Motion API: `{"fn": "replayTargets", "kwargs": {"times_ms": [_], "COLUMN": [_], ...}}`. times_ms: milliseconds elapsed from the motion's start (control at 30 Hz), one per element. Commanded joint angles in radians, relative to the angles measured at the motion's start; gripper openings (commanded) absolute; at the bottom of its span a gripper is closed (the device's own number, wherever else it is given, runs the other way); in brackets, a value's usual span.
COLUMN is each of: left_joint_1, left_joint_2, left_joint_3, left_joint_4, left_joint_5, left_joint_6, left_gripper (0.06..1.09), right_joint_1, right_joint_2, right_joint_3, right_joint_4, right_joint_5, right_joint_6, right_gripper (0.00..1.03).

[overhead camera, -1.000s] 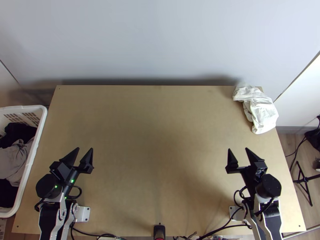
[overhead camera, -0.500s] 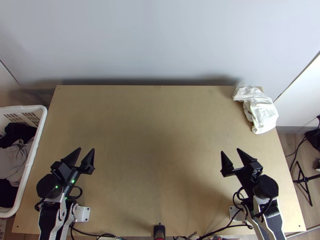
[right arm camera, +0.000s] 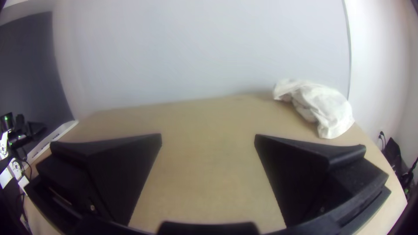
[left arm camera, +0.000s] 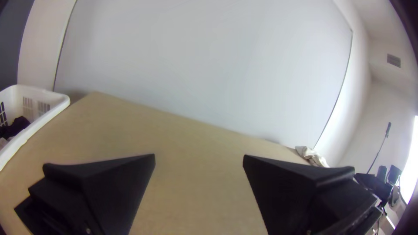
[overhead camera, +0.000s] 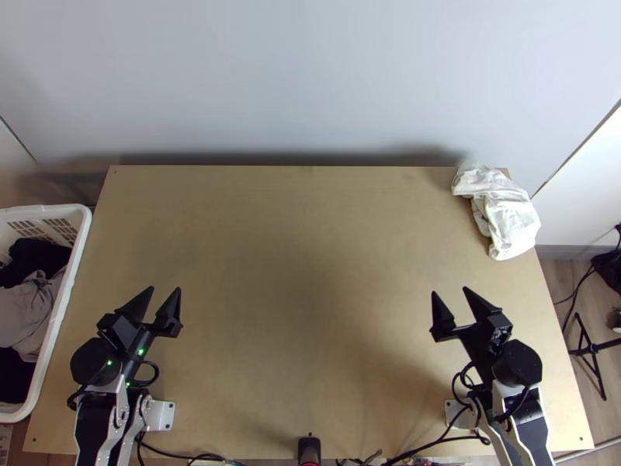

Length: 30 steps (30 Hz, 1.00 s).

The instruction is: Fold the t-shirt

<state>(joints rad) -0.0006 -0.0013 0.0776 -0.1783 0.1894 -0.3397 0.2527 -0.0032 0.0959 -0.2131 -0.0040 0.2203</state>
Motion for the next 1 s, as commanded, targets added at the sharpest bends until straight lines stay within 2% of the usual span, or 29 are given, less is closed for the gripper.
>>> {"fn": "replayTargets", "kwargs": {"times_ms": [0,200,333,433,667,733,800,967], "left_joint_1": [0.004,0.004,0.004,0.004,-0.058,-0.058,-0.056,-0.058], "left_joint_2": [0.0,0.0,-0.002,-0.002,-0.002,-0.002,0.0,0.018], "left_joint_3": [0.001,0.001,0.004,0.004,0.004,0.005,0.004,0.01], "left_joint_4": [-0.004,-0.006,0.008,0.051,0.022,0.023,0.031,0.089], "left_joint_5": [-0.019,-0.021,-0.105,-0.105,-0.096,-0.096,-0.103,-0.105], "left_joint_6": [0.041,0.042,0.047,0.045,0.087,0.085,0.082,0.077], "left_gripper": [1.04,1.04,1.04,1.04,1.04,1.04,1.04,1.04], "right_joint_1": [-0.02,-0.078,-0.084,-0.104,-0.101,-0.148,-0.168,-0.13], "right_joint_2": [-0.001,0.0,-0.001,0.0,0.002,0.0,0.0,0.003], "right_joint_3": [0.001,0.001,0.002,0.001,-0.001,0.001,0.002,0.018], "right_joint_4": [0.021,0.015,0.018,0.018,0.011,0.012,0.037,0.141], "right_joint_5": [0.002,0.002,0.002,0.002,0.006,0.013,0.013,0.013], "right_joint_6": [-0.059,-0.052,-0.052,-0.045,-0.05,-0.067,-0.064,-0.067], "right_gripper": [0.99,0.99,0.99,0.99,0.98,0.98,0.98,0.98]}}
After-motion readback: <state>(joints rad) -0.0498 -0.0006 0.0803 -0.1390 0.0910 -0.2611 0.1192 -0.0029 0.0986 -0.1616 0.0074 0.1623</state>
